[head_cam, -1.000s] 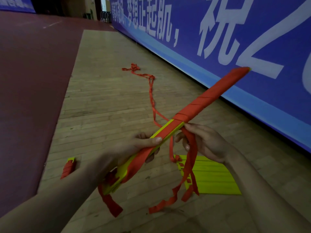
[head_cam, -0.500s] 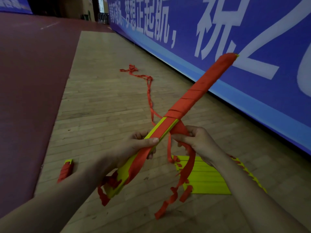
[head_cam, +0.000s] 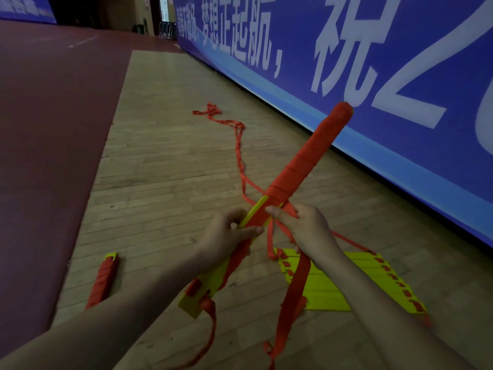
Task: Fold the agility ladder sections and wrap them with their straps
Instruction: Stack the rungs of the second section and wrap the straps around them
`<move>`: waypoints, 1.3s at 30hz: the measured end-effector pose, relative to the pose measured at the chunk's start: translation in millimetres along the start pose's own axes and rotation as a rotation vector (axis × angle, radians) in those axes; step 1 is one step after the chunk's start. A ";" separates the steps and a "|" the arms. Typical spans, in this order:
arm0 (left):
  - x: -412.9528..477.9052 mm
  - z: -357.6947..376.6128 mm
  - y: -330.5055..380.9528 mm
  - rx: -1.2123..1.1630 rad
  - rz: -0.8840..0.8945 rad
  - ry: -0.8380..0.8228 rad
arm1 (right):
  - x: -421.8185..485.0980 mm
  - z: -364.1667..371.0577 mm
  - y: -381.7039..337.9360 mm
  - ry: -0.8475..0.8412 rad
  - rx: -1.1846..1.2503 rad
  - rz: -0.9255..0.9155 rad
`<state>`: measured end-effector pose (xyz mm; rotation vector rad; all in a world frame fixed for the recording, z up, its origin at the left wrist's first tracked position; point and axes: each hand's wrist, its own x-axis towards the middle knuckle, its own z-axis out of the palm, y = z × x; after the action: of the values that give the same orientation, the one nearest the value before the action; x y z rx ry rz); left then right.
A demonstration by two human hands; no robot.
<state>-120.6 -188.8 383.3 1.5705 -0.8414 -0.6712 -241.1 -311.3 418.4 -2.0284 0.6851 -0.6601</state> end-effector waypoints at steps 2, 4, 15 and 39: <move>-1.4 3.4 -3.7 0.193 0.078 0.065 | 1.0 4.1 2.0 0.018 -0.023 0.031; -5.5 7.2 -7.4 0.451 0.184 0.128 | 1.4 8.0 1.1 0.022 -0.032 0.074; -15.3 14.2 6.2 0.856 0.172 0.127 | 6.8 11.3 2.2 0.007 0.136 0.098; -20.4 -23.2 28.4 -0.382 -0.369 -0.507 | 3.1 -5.6 -7.3 -0.186 0.541 0.055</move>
<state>-118.0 -160.8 414.4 1.2253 -0.7295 -1.4506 -241.1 -313.1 428.0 -1.5389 0.3955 -0.5438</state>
